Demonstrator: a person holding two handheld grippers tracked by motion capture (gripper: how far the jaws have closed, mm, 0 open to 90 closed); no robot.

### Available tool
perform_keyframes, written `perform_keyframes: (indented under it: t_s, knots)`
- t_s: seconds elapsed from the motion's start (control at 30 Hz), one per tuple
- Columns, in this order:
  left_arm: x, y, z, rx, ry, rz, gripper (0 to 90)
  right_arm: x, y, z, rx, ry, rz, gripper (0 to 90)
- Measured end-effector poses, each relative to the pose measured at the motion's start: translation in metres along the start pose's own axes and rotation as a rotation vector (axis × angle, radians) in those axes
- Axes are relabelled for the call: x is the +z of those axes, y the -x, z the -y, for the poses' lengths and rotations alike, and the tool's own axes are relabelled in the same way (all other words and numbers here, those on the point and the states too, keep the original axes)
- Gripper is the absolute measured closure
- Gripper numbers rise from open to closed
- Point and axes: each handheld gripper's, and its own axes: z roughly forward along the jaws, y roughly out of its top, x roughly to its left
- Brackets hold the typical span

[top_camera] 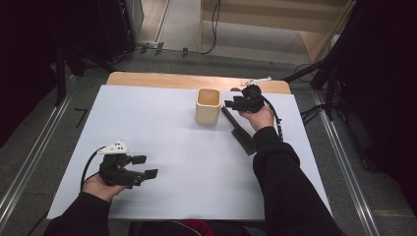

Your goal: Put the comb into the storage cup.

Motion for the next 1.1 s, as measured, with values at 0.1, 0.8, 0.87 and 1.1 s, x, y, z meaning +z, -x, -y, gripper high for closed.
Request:
perform_keyframes:
  t_s: [0.1, 0.8, 0.87, 1.1]
  knots:
    - [0.0, 0.0, 0.0, -0.001, 0.0, -0.001, 22.9, 0.002, -0.001, 0.002, -0.019, -0.021, 0.035, 80.8]
    - [0.0, 0.0, 0.0, 0.004, -0.002, -0.001, 22.9, 0.042, -0.012, 0.017, 0.029, -0.121, -0.023, 87.6]
    - [0.0, 0.0, 0.0, 0.006, -0.002, 0.0, 22.9, 0.044, -0.013, 0.018, 0.027, -0.127, -0.019, 87.6]
    - [0.0, 0.0, 0.0, 0.005, -0.002, 0.002, 22.9, 0.05, -0.011, 0.021, 0.027, -0.141, 0.001, 87.6]
